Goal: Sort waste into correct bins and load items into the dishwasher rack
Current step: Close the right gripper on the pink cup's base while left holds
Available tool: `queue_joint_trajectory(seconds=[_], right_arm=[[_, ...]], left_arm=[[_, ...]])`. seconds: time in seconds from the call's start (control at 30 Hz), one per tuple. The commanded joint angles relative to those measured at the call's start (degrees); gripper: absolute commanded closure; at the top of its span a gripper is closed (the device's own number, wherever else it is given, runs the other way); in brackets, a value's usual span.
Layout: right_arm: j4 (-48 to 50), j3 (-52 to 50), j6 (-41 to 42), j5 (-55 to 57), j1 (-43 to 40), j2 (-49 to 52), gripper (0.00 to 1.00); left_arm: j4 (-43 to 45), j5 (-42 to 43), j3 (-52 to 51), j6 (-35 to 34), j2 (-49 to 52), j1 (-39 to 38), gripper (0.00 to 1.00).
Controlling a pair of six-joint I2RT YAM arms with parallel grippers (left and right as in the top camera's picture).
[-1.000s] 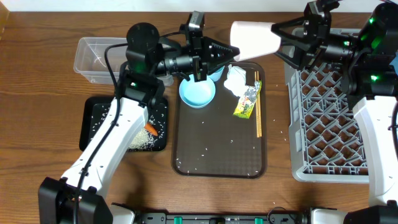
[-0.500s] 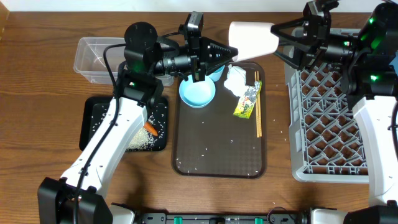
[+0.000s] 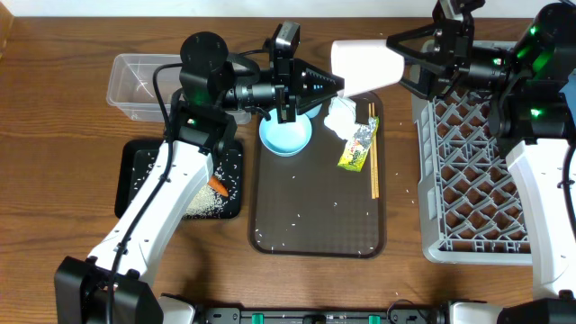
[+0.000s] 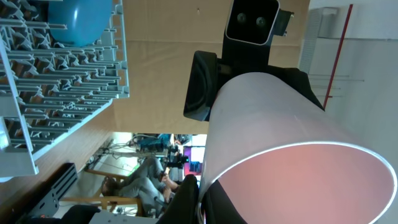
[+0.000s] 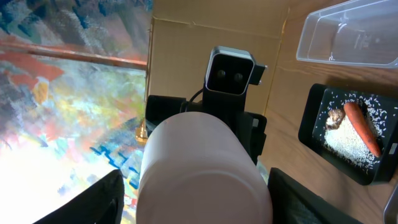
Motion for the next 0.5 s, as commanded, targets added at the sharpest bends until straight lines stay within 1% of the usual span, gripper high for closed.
queue_joint_trajectory(seconds=[0.0, 0.47], right_arm=[[0.2, 0.4, 0.5, -0.6, 1.0, 0.5, 0.36], [0.2, 0.4, 1.1, -4.9, 1.7, 0.5, 0.37]], left_arm=[[0.4, 1.7, 0.6, -0.5, -0.3, 0.2, 0.94], [0.4, 1.6, 0.6, -0.5, -0.3, 0.7, 0.94]])
